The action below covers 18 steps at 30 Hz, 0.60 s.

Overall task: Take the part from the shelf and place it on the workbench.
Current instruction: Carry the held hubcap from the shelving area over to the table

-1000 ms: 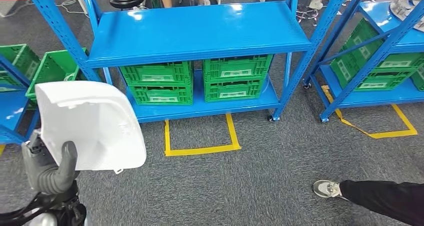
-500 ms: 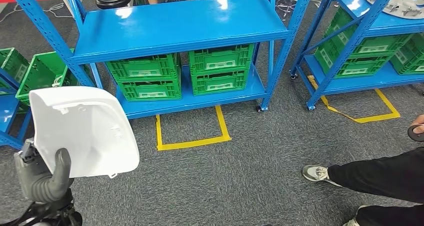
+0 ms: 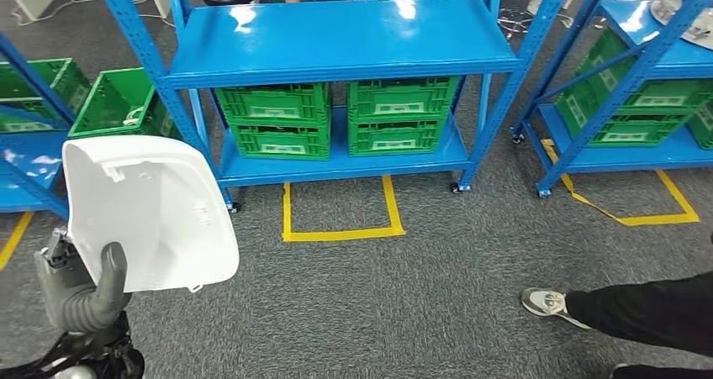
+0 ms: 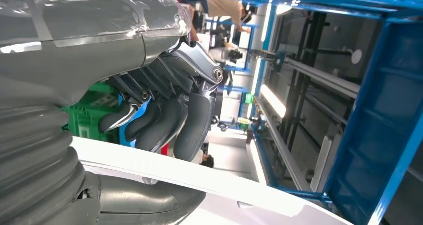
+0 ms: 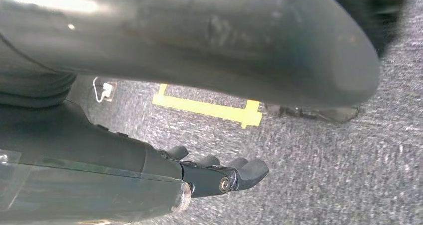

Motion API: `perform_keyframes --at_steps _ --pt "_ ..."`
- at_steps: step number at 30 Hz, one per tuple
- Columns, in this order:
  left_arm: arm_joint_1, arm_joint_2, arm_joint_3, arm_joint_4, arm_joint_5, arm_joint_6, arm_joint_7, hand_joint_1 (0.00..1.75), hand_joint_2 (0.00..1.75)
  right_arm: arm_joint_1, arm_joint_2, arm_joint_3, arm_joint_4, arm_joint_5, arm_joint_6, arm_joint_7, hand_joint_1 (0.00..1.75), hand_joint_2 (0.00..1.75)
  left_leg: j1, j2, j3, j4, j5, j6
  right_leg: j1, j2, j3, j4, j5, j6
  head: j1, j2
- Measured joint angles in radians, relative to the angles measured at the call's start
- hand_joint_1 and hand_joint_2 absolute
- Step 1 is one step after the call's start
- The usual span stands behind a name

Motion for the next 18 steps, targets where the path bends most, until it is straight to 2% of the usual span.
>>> perform_keyframes --at_steps 1,2,3,4,5,6,7,8,9,10,11,12,13,15,16,17,18 --pt "0.000 0.000 0.000 0.000 0.000 0.001 -0.001 1.75 1.75 0.000 0.000 0.000 0.000 0.000 0.000 0.000 0.00 0.00 -0.001 -0.009 -0.006 0.002 0.003 -0.005 -0.001 0.010 0.015 -0.032 0.004 -0.005 0.000 0.000" --pt "0.001 0.000 0.000 0.000 -0.001 0.002 -0.001 1.75 1.75 0.002 0.000 0.000 0.000 0.001 -0.001 0.000 0.00 0.00 -0.001 -0.018 -0.011 0.004 0.006 -0.011 -0.001 0.009 0.018 -0.042 0.001 -0.009 -0.002 0.000" --pt "0.002 0.000 0.000 0.000 -0.001 0.003 -0.002 1.75 1.75 0.002 0.000 0.000 0.000 0.001 -0.001 0.000 0.00 0.00 0.000 -0.028 -0.017 0.005 0.010 -0.017 -0.001 -0.003 0.017 -0.043 0.002 -0.015 -0.004 0.000" --pt "0.003 0.000 0.001 0.000 -0.002 0.004 -0.002 1.75 1.75 0.002 0.002 0.000 0.000 0.001 -0.002 0.000 0.00 0.00 0.000 -0.021 -0.022 0.009 0.008 -0.021 -0.002 -0.014 0.015 -0.044 0.005 -0.021 -0.005 0.000" --pt "0.004 0.000 0.001 -0.001 -0.002 0.005 -0.002 1.75 1.75 0.002 0.002 0.000 -0.001 0.001 -0.002 0.000 0.00 0.00 0.001 0.000 -0.033 0.027 -0.005 -0.026 -0.003 -0.026 0.014 -0.045 0.008 -0.028 -0.008 0.000" --pt "0.004 0.000 0.001 -0.001 -0.002 0.005 -0.002 1.75 1.75 0.001 0.003 0.000 -0.001 0.001 -0.002 0.000 0.00 0.00 0.002 0.025 -0.054 0.068 -0.032 -0.031 -0.003 -0.039 0.011 -0.046 0.011 -0.034 -0.015 0.000" --pt "0.005 0.000 0.001 -0.001 -0.002 0.006 -0.002 1.75 1.75 0.000 0.003 0.000 -0.001 0.001 -0.002 0.000 0.00 0.00 0.005 0.053 -0.084 0.132 -0.070 -0.036 -0.003 -0.050 0.008 -0.047 0.012 -0.038 -0.022 0.000" --pt "0.005 0.001 0.001 -0.001 -0.002 0.006 -0.002 1.75 1.75 0.001 0.001 0.000 -0.001 0.001 -0.002 0.000 0.00 0.00 0.009 0.066 -0.122 0.211 -0.110 -0.042 -0.001 -0.062 0.004 -0.046 0.013 -0.040 -0.030 0.000" --pt "0.006 0.000 0.001 -0.001 -0.002 0.006 -0.002 1.75 1.75 0.003 0.001 0.000 -0.001 0.001 -0.002 0.000 0.00 0.00 0.012 0.067 -0.155 0.284 -0.139 -0.047 0.000 -0.075 0.001 -0.046 0.014 -0.041 -0.035 0.000" --pt "0.007 0.000 0.001 0.000 -0.002 0.006 -0.002 1.75 1.75 0.004 0.001 0.000 -0.001 0.001 -0.002 0.000 0.00 0.00 0.013 0.066 -0.173 0.327 -0.150 -0.050 0.001 -0.086 -0.001 -0.045 0.014 -0.042 -0.037 0.000" --pt "0.008 0.000 0.001 0.000 -0.002 0.006 -0.002 1.75 1.75 0.005 0.001 0.000 -0.001 0.001 -0.002 0.000 0.00 0.00 0.013 0.066 -0.170 0.328 -0.140 -0.051 0.001 -0.097 -0.002 -0.044 0.015 -0.041 -0.037 0.000" --pt "0.009 0.000 0.001 0.001 -0.002 0.006 -0.002 1.75 1.75 0.005 0.001 0.000 -0.001 0.001 -0.002 0.000 0.00 0.00 0.013 0.070 -0.144 0.285 -0.112 -0.050 0.001 -0.107 -0.001 -0.044 0.015 -0.041 -0.038 0.000" --pt "0.009 0.000 0.001 0.001 -0.002 0.006 -0.002 1.75 1.75 0.003 0.001 0.000 -0.001 0.001 -0.002 0.000 0.00 0.00 0.012 0.084 -0.101 0.212 -0.075 -0.046 0.001 -0.115 0.000 -0.044 0.015 -0.040 -0.038 0.000" --pt "0.007 0.000 0.002 0.000 -0.002 0.006 -0.002 1.75 1.75 0.000 0.002 0.000 -0.002 0.001 -0.002 0.000 0.00 0.00 0.004 0.138 -0.020 0.065 -0.027 -0.035 0.005 -0.128 0.004 -0.041 0.013 -0.034 -0.040 0.000" --pt "0.007 0.000 0.003 -0.001 -0.003 0.006 -0.002 1.75 1.75 -0.001 0.002 0.000 -0.002 0.001 -0.002 -0.001 0.00 0.00 0.000 0.156 0.000 0.024 -0.019 -0.028 0.007 -0.136 0.005 -0.041 0.013 -0.029 -0.039 0.000" --pt "0.006 0.000 0.004 -0.001 -0.003 0.007 -0.002 1.75 1.75 -0.001 0.002 0.000 -0.002 0.001 -0.002 -0.001 0.00 0.00 -0.004 0.161 0.006 0.007 -0.019 -0.022 0.008 -0.145 0.007 -0.041 0.012 -0.023 -0.037 0.000" --pt "0.006 0.000 0.005 -0.002 -0.003 0.008 -0.002 1.75 1.75 0.000 0.002 0.000 -0.002 0.001 -0.002 -0.001 0.00 0.00 -0.005 0.146 0.003 0.004 -0.016 -0.016 0.008 -0.157 0.008 -0.042 0.012 -0.017 -0.036 0.000"
